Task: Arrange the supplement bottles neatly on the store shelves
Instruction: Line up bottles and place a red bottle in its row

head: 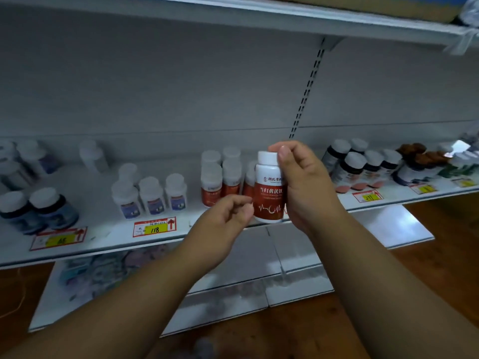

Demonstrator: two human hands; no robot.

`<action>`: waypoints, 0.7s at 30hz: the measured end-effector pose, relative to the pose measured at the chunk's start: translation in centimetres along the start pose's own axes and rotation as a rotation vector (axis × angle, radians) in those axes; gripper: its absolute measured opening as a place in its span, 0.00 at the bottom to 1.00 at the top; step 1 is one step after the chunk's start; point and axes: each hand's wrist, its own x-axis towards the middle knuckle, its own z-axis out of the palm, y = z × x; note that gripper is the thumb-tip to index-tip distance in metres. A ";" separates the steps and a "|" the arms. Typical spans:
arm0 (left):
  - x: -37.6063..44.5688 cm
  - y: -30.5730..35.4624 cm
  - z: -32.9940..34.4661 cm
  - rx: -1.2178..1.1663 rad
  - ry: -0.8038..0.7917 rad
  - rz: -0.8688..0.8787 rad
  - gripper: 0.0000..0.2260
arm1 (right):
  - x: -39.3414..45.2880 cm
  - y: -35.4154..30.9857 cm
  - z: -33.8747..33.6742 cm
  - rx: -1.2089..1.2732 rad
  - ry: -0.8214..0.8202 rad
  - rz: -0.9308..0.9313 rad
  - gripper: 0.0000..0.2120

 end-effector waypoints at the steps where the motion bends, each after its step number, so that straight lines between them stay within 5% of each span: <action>1: 0.8 0.0 -0.2 0.003 0.000 -0.002 0.19 | 0.9 0.1 0.1 0.011 -0.002 -0.008 0.08; 4: 3.3 -0.1 -0.7 0.055 -0.004 0.056 0.24 | 3.4 0.4 0.4 0.106 0.013 0.040 0.09; 7: 6.0 0.0 -1.4 0.260 0.180 0.161 0.22 | 6.1 0.4 0.3 0.134 0.039 0.075 0.04; 12: 9.7 0.0 -2.8 0.646 0.314 0.337 0.24 | 11.4 0.7 -0.7 -0.009 0.128 -0.101 0.05; 21: 13.5 -0.5 -2.5 0.941 0.324 0.200 0.32 | 17.7 4.3 -2.2 -0.508 -0.072 -0.182 0.04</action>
